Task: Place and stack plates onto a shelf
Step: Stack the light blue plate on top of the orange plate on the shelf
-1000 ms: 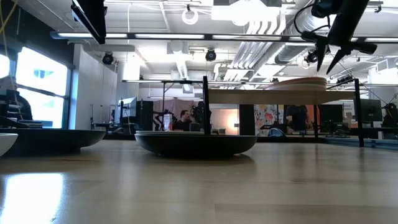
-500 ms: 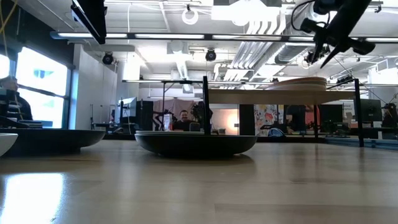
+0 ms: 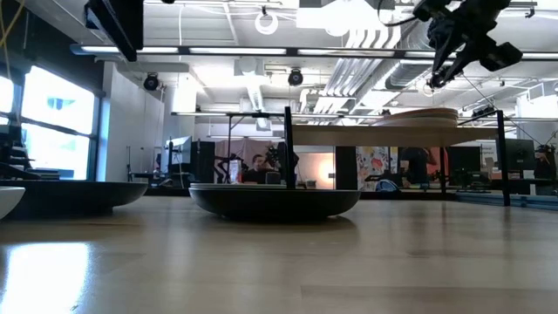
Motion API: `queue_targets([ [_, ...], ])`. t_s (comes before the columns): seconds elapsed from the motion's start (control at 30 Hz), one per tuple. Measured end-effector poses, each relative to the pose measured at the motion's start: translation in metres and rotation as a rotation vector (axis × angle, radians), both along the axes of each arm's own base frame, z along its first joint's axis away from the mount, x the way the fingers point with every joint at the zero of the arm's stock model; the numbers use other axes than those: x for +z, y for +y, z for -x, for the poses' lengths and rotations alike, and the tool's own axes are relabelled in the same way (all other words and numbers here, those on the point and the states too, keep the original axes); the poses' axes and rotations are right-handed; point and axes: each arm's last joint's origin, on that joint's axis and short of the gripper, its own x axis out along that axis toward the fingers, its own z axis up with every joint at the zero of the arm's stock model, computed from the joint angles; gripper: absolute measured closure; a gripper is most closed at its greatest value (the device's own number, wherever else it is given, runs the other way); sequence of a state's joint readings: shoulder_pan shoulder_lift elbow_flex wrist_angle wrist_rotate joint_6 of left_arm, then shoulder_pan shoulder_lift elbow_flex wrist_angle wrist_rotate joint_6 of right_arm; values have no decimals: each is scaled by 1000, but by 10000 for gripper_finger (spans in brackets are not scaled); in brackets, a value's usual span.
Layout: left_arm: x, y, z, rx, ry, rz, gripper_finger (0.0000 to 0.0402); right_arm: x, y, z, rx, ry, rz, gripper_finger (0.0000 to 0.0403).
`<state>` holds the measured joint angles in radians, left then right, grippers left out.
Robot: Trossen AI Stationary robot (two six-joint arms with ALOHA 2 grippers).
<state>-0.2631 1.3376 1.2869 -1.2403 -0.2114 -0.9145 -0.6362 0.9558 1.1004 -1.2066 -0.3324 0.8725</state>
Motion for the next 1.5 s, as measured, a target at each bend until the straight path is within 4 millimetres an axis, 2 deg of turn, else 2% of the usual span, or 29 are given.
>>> queue_targets([
  [0.17, -5, -12, 2, -25, 11, 71, 266, -1, 13, -8, 26, 39, 30, 311],
  [0.43, -37, -38, 17, -99, 106, 85, 266, -1, 30, -16, -5, 72, 45, 311],
  [0.7, -60, -33, 20, -161, 157, 36, 266, 2, 52, -27, 2, 29, 64, 311],
  [1.03, -58, -27, 7, -248, 61, 6, 266, 3, 79, -49, 65, -55, 106, 311],
  [1.23, -57, -27, 1, -309, 13, -7, 266, -7, 100, -74, 145, -51, 85, 311],
  [1.5, -51, -32, -13, -418, -144, -20, 266, -28, 135, -102, 300, -7, 74, 311],
])
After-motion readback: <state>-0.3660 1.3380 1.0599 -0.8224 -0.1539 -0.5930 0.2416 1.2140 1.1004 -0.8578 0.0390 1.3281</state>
